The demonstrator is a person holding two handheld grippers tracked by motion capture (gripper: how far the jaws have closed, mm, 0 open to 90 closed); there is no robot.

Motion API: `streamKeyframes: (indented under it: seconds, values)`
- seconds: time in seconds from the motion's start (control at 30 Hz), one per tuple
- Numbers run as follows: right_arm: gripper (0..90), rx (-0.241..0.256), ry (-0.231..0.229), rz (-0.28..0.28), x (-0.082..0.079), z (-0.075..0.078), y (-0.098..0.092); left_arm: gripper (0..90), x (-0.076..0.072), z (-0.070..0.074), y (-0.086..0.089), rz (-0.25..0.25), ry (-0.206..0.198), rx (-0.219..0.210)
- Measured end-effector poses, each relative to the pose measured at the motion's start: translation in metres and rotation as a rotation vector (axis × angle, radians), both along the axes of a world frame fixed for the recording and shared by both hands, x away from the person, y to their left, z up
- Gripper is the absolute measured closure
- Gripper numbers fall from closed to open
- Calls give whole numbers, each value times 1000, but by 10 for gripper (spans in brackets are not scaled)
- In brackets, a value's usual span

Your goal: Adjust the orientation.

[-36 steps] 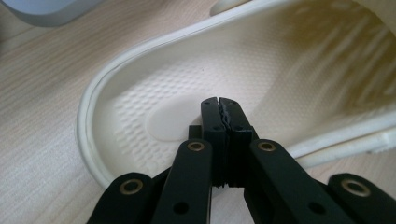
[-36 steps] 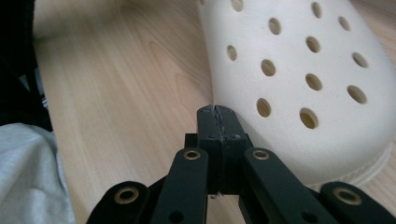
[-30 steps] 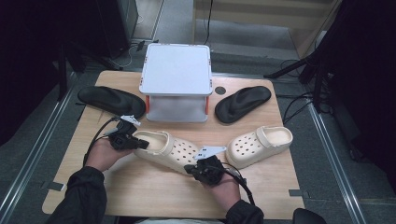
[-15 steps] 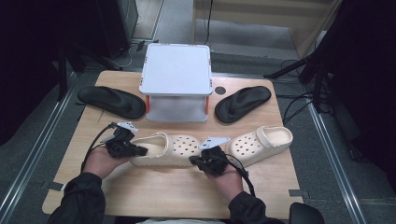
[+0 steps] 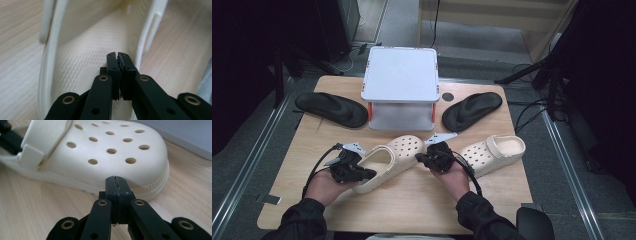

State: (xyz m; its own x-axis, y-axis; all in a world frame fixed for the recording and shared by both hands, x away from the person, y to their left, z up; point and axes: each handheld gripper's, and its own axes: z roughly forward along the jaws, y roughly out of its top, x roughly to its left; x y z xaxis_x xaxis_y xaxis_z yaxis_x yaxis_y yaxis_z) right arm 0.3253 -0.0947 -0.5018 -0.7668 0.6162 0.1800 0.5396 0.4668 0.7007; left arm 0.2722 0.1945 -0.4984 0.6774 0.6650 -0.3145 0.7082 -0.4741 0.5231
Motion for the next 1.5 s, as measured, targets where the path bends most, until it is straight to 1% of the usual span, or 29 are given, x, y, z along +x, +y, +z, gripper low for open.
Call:
streamKeyframes:
  seconds: [0.07,0.1,0.17,0.2,0.23,0.3,0.5,0.53,0.63,0.67,0.7,0.73,0.77,0.8,0.83,0.87,0.9,0.93,0.97,1.03,1.1,1.13,1.17,1.2,1.23,1.3,1.37,1.4,1.5]
  values:
    - [900,-6,-5,3,4,0,1,885,-5,-1,-8,-18,-2,-5]
    - [900,-6,-5,3,4,0,1,885,-5,-1,-8,-18,-2,-5]
    - [900,-17,-13,7,11,1,5,882,-8,-1,-16,-32,16,-24]
    - [900,-17,-13,7,11,1,5,880,-8,-1,-16,-32,16,-24]
    - [900,-18,-17,15,15,1,7,879,-8,-2,-18,-24,32,-37]
    - [900,-24,-21,27,18,2,9,880,-9,-2,-20,-22,39,-42]
    - [900,-24,-29,36,26,2,16,879,-8,1,-20,-24,23,-39]
    - [900,-26,-32,39,26,2,16,877,-8,3,-18,-14,19,-44]
    - [900,8,-29,35,25,7,13,873,-10,15,-9,6,-9,-80]
    - [900,20,-29,33,24,9,13,874,-10,15,-9,6,-9,-80]
    - [900,31,-29,33,22,11,12,876,-12,19,-5,16,-26,-86]
    - [900,41,-34,36,20,13,12,877,-14,28,4,37,-51,-94]
    - [900,41,-34,36,20,13,12,879,-14,28,4,37,-51,-94]
    - [900,55,-23,36,14,14,14,882,-15,35,14,58,-74,-102]
    - [900,58,-21,42,12,13,14,883,-15,37,19,65,-86,-97]
    - [900,57,-15,46,9,12,15,884,-14,39,24,80,-92,-97]
    - [900,57,-15,46,9,12,15,885,-14,39,24,80,-92,-97]
    - [900,62,2,54,3,10,17,887,-13,38,33,111,-94,-97]
    - [900,64,16,55,-1,9,18,887,-12,37,37,122,-94,-88]
    - [900,63,20,69,-6,7,20,888,-9,31,42,150,-83,-93]
    - [900,61,31,79,-11,5,23,887,-5,23,45,168,-59,-107]
    - [900,57,35,85,-13,4,25,887,-3,19,45,181,-45,-102]
    - [900,48,38,90,-14,3,27,888,-3,19,45,181,-45,-102]
    - [900,48,38,90,-14,3,27,888,-1,14,45,191,-31,-86]
    - [900,46,40,104,-16,1,30,888,0,12,45,191,-24,-80]
    - [900,32,34,107,-17,-1,33,888,2,9,40,177,-7,-75]
    - [900,32,37,105,-16,-2,35,891,2,9,37,162,-10,-64]
    - [900,32,34,110,-15,-3,35,895,1,9,36,166,-12,-62]
    - [900,44,38,105,-12,-4,36,896,-1,10,37,160,0,-78]
